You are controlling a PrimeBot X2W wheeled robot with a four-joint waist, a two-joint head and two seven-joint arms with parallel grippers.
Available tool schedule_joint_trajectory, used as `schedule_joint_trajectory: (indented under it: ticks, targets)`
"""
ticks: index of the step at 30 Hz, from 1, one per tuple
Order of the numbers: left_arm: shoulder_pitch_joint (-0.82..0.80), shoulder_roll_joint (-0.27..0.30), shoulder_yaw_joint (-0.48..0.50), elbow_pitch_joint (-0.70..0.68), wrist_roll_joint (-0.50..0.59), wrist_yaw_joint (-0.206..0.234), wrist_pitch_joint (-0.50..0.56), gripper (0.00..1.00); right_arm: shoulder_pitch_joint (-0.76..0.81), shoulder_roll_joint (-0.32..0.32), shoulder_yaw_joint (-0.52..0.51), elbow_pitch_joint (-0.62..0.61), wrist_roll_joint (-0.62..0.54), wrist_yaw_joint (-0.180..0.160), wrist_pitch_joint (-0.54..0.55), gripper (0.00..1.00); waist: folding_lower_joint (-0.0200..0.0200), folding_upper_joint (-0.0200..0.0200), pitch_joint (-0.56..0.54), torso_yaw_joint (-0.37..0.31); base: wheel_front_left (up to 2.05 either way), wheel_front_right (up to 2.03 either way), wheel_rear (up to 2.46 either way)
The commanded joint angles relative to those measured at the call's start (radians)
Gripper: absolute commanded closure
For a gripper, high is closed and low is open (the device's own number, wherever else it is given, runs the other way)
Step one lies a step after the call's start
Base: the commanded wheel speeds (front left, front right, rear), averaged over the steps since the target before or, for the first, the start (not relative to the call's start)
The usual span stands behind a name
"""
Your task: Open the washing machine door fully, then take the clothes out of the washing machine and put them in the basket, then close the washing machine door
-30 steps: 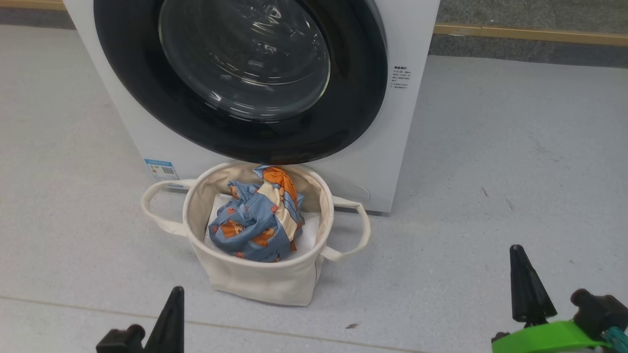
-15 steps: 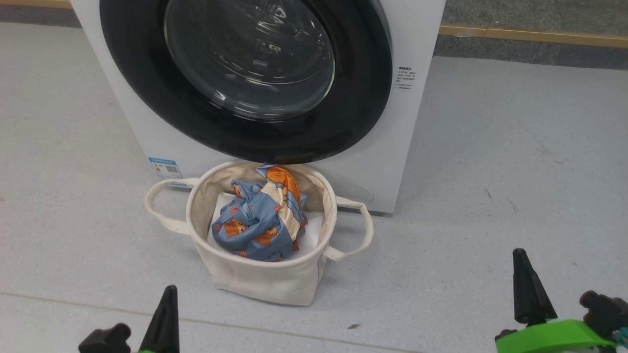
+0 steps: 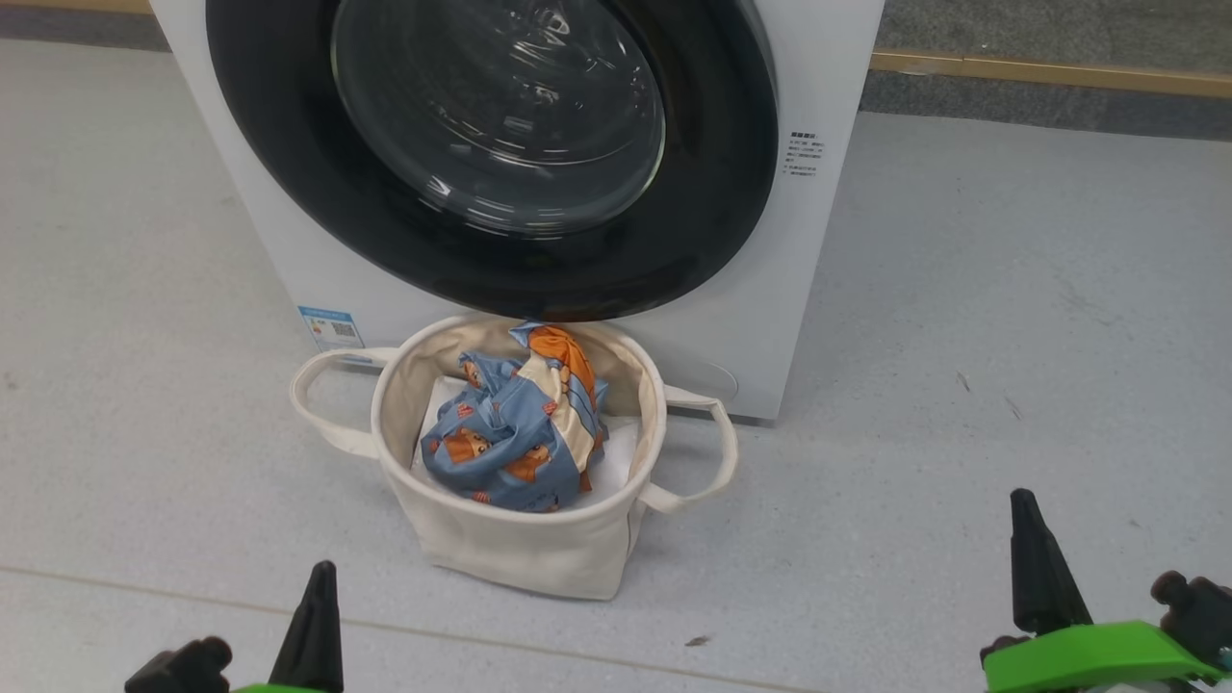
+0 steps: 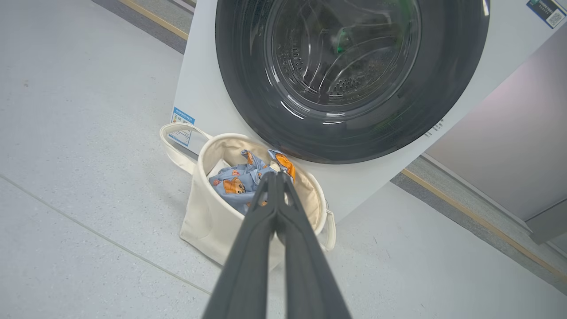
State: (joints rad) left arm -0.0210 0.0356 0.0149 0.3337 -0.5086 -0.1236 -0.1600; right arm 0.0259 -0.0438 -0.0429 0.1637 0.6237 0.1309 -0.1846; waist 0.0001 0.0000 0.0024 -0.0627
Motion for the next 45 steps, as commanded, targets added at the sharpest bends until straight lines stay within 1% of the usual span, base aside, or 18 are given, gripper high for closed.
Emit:
schedule_joint_trajectory:
  ticks: [1, 41, 42, 45]
  targets:
    - [-0.046, 0.006, 0.018, -0.037, -0.021, -0.002, 0.003, 1.00, -0.044, -0.018, 0.003, -0.028, 0.022, 0.000, 0.006, 1.00, -0.0001, 0.0000, 0.000, 0.000, 0.00, 0.00, 0.00]
    - [-0.064, 0.010, 0.053, -0.060, -0.489, -0.004, 0.120, 1.00, -0.081, -0.027, -0.009, 0.018, 0.457, 0.000, 0.116, 1.00, -0.0001, 0.0000, 0.000, 0.027, 0.00, 0.00, 0.00]
    - [-0.064, 0.010, 0.053, -0.060, -0.489, -0.004, 0.120, 1.00, -0.081, -0.027, -0.009, 0.018, 0.457, 0.000, 0.116, 1.00, -0.0001, 0.0000, 0.000, 0.027, 0.00, 0.00, 0.00]
    - [-0.065, 0.010, 0.057, -0.062, -0.536, -0.004, 0.132, 1.00, -0.085, -0.028, -0.010, 0.023, 0.500, 0.000, 0.128, 1.00, -0.0001, 0.0000, 0.000, 0.030, 0.00, 0.00, 0.00]
